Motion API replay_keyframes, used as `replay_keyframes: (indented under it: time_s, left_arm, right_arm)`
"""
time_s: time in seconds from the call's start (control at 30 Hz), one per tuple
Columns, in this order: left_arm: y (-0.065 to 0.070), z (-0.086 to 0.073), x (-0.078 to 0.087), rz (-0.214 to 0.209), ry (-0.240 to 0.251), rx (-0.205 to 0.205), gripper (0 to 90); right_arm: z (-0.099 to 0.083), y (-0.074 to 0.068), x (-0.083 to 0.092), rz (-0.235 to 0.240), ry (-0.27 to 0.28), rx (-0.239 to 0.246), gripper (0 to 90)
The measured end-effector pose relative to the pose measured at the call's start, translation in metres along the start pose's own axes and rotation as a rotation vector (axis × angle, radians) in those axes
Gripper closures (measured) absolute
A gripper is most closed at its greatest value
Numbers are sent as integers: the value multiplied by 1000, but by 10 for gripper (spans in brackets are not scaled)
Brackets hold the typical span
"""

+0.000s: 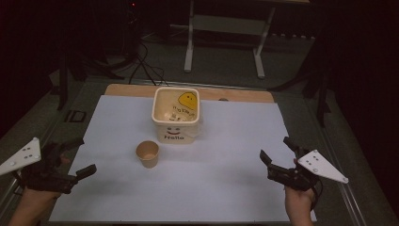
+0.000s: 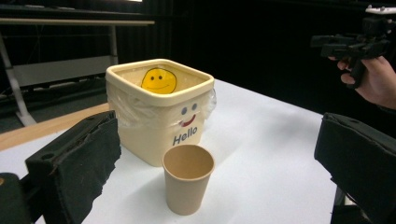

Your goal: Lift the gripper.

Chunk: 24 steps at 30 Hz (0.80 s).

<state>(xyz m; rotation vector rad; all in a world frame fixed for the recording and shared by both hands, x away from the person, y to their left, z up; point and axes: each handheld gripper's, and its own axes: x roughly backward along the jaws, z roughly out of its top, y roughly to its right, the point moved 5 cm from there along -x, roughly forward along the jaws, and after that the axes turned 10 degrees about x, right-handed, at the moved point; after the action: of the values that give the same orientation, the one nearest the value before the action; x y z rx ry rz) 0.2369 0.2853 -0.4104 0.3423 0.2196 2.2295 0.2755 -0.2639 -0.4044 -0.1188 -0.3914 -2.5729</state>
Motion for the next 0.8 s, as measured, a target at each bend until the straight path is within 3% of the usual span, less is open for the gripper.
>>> replay_keyframes:
  time_s: [0.17, 0.37, 0.8]
  left_arm:
    - [0, 10, -8, -18, -31, -9, 21]
    - [3, 22, -25, -41, -125, -52, 22]
    - [14, 41, -52, -102, -255, -130, 22]
  right_arm:
    - [0, -1, -2, 19, 10, -17, 118]
    - [0, -1, -3, 45, 9, -20, 118]
    - [-2, -3, -5, 62, -6, -9, 118]
